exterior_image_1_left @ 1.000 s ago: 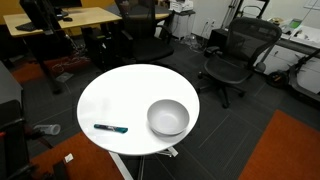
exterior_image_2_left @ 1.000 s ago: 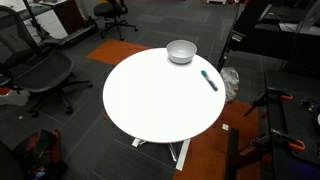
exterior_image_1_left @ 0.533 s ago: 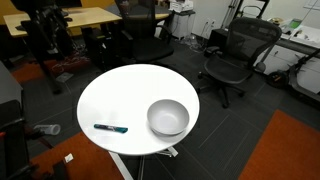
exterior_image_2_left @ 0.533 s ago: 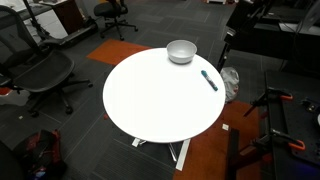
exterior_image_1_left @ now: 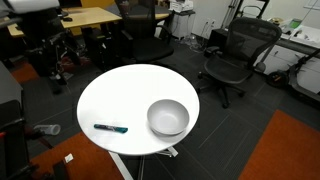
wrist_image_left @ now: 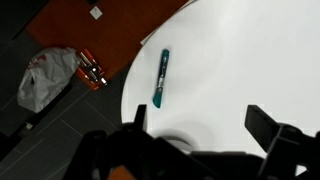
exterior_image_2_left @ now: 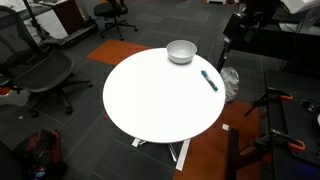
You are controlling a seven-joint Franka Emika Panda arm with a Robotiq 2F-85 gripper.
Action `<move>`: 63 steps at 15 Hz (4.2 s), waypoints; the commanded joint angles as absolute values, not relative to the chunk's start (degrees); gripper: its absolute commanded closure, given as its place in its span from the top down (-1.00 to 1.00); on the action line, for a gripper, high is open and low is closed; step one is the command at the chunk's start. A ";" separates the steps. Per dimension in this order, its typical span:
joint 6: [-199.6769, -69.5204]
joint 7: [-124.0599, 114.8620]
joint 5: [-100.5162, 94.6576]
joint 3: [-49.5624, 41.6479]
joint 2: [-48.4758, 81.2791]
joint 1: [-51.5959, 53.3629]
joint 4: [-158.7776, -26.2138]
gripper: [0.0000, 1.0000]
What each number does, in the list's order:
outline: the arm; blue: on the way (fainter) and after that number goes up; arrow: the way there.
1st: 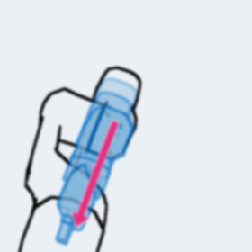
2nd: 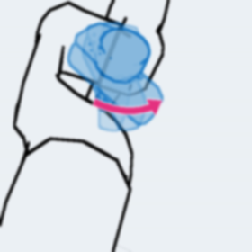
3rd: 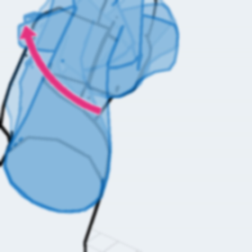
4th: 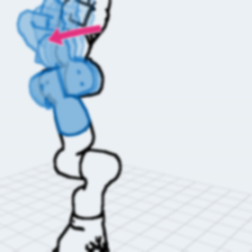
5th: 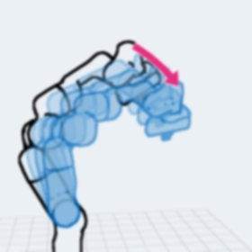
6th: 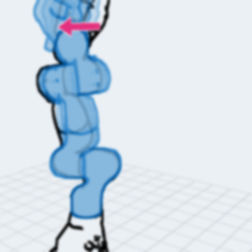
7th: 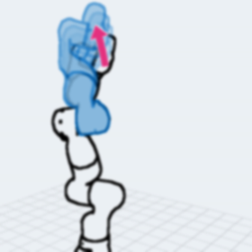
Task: Put the pen in the grey bowl
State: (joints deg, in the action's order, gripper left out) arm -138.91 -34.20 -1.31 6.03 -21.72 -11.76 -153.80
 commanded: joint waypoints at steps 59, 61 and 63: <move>-161.05 -30.30 7.50 -9.67 25.80 -4.34 -137.85 0.47; -161.23 -30.14 7.91 -9.60 26.12 -4.41 -137.78 0.37; -161.33 -30.05 8.20 -9.56 26.39 -4.47 -137.75 0.03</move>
State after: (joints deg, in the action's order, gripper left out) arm -159.83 -32.66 5.88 -8.95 25.55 -5.21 -138.18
